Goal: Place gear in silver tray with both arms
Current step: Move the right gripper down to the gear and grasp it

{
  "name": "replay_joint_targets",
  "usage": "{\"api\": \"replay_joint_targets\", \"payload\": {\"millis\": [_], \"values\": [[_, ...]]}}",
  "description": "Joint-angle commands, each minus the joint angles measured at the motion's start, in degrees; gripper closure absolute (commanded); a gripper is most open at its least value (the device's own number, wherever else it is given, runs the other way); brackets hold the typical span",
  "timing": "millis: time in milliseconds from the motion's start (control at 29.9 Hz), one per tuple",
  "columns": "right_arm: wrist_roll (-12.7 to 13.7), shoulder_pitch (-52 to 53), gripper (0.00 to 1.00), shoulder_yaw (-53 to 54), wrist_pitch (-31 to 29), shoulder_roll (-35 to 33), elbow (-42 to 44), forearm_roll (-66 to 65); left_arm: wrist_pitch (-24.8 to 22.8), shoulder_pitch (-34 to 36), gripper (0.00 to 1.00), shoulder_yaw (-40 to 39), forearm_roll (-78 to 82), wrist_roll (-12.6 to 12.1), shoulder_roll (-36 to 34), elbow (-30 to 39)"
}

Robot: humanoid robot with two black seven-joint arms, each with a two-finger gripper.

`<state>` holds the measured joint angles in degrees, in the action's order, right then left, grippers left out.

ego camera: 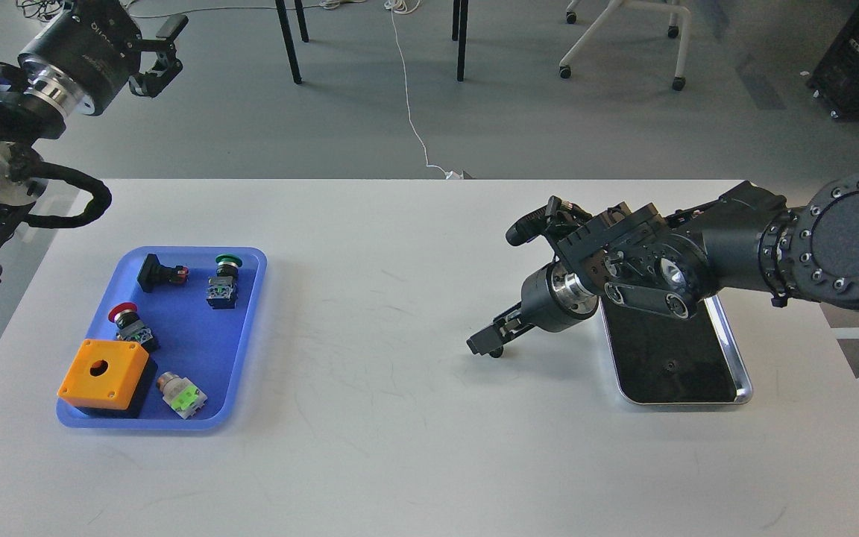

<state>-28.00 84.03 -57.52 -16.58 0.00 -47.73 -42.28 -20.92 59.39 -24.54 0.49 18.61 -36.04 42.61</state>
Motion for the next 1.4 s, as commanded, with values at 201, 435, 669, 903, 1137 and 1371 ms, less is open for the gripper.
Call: {"api": "replay_joint_targets", "payload": {"millis": [201,435,669,903,1137,1371], "values": [[0.0,-1.2,0.4,-0.4,2.4,0.0,0.6,-0.2,-0.6,-0.1,0.02,0.0,-0.1,0.0,-1.8,-0.1],[0.0,-1.0,0.52,-0.4,2.4,0.0,0.5,-0.3,-0.9,-0.1,0.02,0.0,-0.1,0.0,-1.8,-0.1],[0.0,-1.1,0.57,-0.8,2.3,0.0,0.5,-2.5,-0.9,-0.1,0.02,0.0,-0.1,0.0,-2.1,-0.1],[0.0,-1.2,0.59,-1.1,2.3,0.0,0.6,-3.4,-0.9,-0.5,0.02,0.0,-0.1,0.2,-2.2,-0.1],[0.0,-1.3,0.67,-1.1,2.3,0.0,0.7,-3.4,-0.9,-0.6,0.02,0.0,-0.1,0.2,-2.2,-0.1],[0.0,-0.9,0.73,-1.3,2.2,0.0,0.6,-3.5,-0.9,-0.6,0.02,0.0,-0.1,0.2,-2.2,-0.1]]}}
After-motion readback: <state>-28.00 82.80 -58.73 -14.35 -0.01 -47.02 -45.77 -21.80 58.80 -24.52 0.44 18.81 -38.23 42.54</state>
